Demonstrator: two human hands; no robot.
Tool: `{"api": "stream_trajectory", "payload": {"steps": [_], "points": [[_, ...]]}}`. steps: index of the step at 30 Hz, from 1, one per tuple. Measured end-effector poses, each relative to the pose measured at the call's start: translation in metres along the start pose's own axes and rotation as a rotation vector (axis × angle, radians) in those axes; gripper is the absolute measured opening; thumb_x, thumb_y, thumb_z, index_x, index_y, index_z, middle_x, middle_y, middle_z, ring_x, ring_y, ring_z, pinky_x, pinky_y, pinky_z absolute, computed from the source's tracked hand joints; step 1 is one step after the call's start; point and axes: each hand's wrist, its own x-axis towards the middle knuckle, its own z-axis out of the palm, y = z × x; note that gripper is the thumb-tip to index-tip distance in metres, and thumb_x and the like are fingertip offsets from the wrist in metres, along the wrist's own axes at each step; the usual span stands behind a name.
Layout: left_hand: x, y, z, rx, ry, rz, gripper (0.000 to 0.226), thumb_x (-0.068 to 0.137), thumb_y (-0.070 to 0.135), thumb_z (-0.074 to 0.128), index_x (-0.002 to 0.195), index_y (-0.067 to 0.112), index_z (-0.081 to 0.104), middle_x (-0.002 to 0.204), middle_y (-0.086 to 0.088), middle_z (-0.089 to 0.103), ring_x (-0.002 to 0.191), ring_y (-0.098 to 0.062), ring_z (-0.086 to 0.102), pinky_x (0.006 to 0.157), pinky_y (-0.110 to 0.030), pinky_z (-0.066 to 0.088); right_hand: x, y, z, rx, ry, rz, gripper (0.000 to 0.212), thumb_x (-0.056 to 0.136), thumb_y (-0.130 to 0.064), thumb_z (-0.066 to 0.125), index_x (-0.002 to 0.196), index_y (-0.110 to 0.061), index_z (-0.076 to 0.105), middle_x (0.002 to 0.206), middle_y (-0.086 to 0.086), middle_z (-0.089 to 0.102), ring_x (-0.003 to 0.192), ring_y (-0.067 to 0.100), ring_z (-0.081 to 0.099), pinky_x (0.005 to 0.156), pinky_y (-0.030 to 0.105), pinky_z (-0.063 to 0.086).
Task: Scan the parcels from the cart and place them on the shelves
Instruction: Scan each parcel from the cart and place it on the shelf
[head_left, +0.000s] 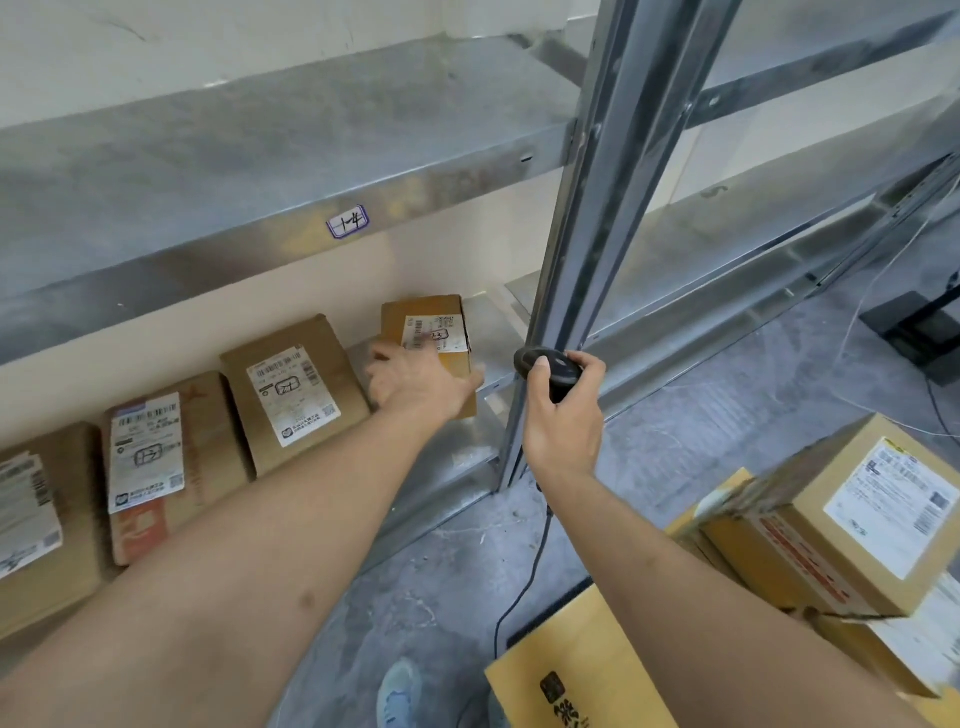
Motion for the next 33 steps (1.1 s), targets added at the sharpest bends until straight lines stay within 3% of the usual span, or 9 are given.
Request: {"api": "stream_trajectory", "payload": {"steps": [3, 6, 8, 10, 12, 15, 22, 33], "points": [[0.003, -0.002, 0.013, 0.088, -0.082, 0.004, 0.115, 0.076, 0.100, 0.038, 0.164, 0.026, 0.027, 0.170, -0.024, 0.001, 0.135, -0.052, 0.045, 0.103, -0.043, 0.046, 0.003, 0.014, 0.002, 0.002, -0.009, 0.033, 0.029, 0.104, -0.051, 0.052, 0.128, -0.036, 0.043, 0.108, -0.006, 0.068, 0.096, 0.020, 0.065, 0.077, 0.036, 0.046], [0.008, -0.008, 0.019, 0.182, -0.083, 0.102, 0.125, 0.074, 0.100, 0.042, 0.165, 0.016, 0.022, 0.173, -0.013, 0.001, 0.145, -0.052, 0.032, 0.116, -0.051, 0.032, 0.005, 0.022, 0.002, 0.008, -0.013, 0.055, 0.030, 0.104, -0.053, 0.052, 0.127, -0.037, 0.044, 0.107, -0.008, 0.069, 0.095, 0.018, 0.066, 0.081, 0.040, 0.052], [0.015, -0.014, 0.024, 0.191, 0.000, 0.279, 0.117, 0.078, 0.089, 0.055, 0.163, 0.016, 0.024, 0.173, -0.011, 0.007, 0.154, -0.050, 0.014, 0.126, -0.056, 0.017, 0.007, 0.024, 0.002, 0.008, -0.016, 0.054, 0.030, 0.104, -0.053, 0.052, 0.127, -0.037, 0.043, 0.107, -0.008, 0.068, 0.095, 0.018, 0.066, 0.081, 0.039, 0.051], [0.024, -0.024, 0.028, 0.134, 0.016, 0.454, 0.101, 0.085, 0.073, 0.061, 0.165, 0.030, 0.018, 0.174, -0.010, 0.006, 0.159, -0.045, 0.002, 0.129, -0.054, 0.010, 0.008, 0.024, 0.002, 0.000, -0.021, 0.043, 0.030, 0.104, -0.052, 0.052, 0.128, -0.037, 0.043, 0.107, -0.007, 0.068, 0.095, 0.018, 0.066, 0.081, 0.039, 0.051], [0.032, -0.034, 0.032, 0.098, -0.042, 0.525, 0.083, 0.095, 0.064, 0.055, 0.164, 0.047, 0.012, 0.176, -0.006, 0.000, 0.160, -0.039, -0.002, 0.130, -0.053, 0.010, 0.008, 0.026, 0.004, -0.012, -0.029, 0.031, 0.029, 0.104, -0.052, 0.052, 0.128, -0.037, 0.042, 0.107, -0.007, 0.068, 0.095, 0.019, 0.066, 0.082, 0.039, 0.052], [0.032, -0.038, 0.039, 0.106, -0.071, 0.517, 0.070, 0.104, 0.062, 0.043, 0.163, 0.054, 0.005, 0.176, -0.003, -0.004, 0.161, -0.036, -0.001, 0.128, -0.053, 0.018, 0.005, 0.030, 0.008, -0.023, -0.040, 0.027, 0.030, 0.104, -0.051, 0.052, 0.128, -0.036, 0.042, 0.109, -0.006, 0.068, 0.096, 0.020, 0.066, 0.084, 0.040, 0.053], [0.027, -0.034, 0.043, 0.083, -0.015, 0.330, 0.067, 0.105, 0.056, 0.043, 0.164, 0.042, 0.013, 0.173, -0.018, 0.004, 0.156, -0.051, 0.008, 0.124, -0.060, 0.024, -0.004, 0.031, 0.019, -0.016, -0.079, 0.031, 0.029, 0.103, -0.052, 0.053, 0.127, -0.038, 0.042, 0.108, -0.007, 0.069, 0.093, 0.016, 0.067, 0.084, 0.043, 0.056], [0.036, -0.039, 0.039, 0.058, -0.082, 0.311, 0.073, 0.098, 0.069, 0.037, 0.162, 0.043, 0.012, 0.173, -0.018, 0.001, 0.155, -0.056, 0.003, 0.126, -0.063, 0.014, -0.003, 0.024, 0.020, 0.000, -0.056, 0.046, 0.028, 0.103, -0.053, 0.052, 0.125, -0.041, 0.042, 0.104, -0.015, 0.067, 0.095, 0.015, 0.067, 0.085, 0.043, 0.057]]}}
